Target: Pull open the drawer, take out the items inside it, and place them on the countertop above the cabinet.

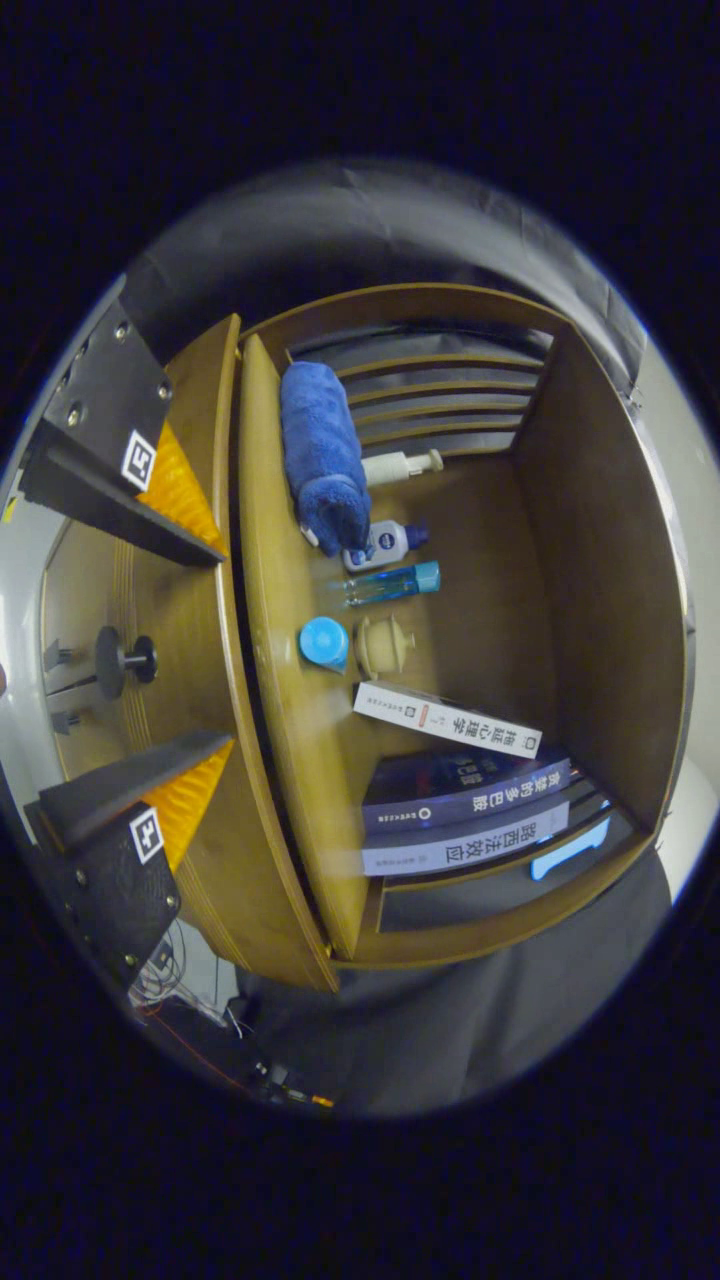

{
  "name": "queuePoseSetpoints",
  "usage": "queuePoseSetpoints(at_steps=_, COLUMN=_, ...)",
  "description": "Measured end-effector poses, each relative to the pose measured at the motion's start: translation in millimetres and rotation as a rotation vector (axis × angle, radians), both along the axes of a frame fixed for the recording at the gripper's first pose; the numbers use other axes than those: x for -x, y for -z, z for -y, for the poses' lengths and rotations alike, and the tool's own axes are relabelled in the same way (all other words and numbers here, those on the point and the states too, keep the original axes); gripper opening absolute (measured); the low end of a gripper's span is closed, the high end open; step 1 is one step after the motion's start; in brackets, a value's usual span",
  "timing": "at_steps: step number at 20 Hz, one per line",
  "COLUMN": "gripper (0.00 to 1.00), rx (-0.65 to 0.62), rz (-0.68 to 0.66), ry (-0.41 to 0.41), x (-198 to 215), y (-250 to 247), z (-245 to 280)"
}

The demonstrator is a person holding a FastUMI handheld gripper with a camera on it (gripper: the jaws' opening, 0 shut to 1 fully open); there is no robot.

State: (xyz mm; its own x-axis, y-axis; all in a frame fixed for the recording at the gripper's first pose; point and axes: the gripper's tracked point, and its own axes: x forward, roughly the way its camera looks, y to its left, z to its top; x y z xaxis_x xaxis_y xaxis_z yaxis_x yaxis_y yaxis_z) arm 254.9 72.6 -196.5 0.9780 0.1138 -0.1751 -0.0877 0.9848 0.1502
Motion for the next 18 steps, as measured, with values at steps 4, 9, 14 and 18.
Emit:
queuePoseSetpoints(at_steps=4, gripper=0.99, rx=-0.005, rz=-0.007, ry=0.001, x=-10.0, y=-0.3, z=-1.2)
queuePoseSetpoints(at_steps=9, gripper=0.99, rx=0.056, rz=-0.018, ry=0.004, x=-12.4, y=0.0, z=-1.2)
queuePoseSetpoints(at_steps=14, gripper=0.99, rx=0.175, rz=-0.013, ry=0.003, x=17.6, y=-15.2, z=1.3)
queuePoseSetpoints(at_steps=18, gripper=0.99, rx=0.202, rz=0.047, ry=0.016, x=58.5, y=-59.8, z=5.5)
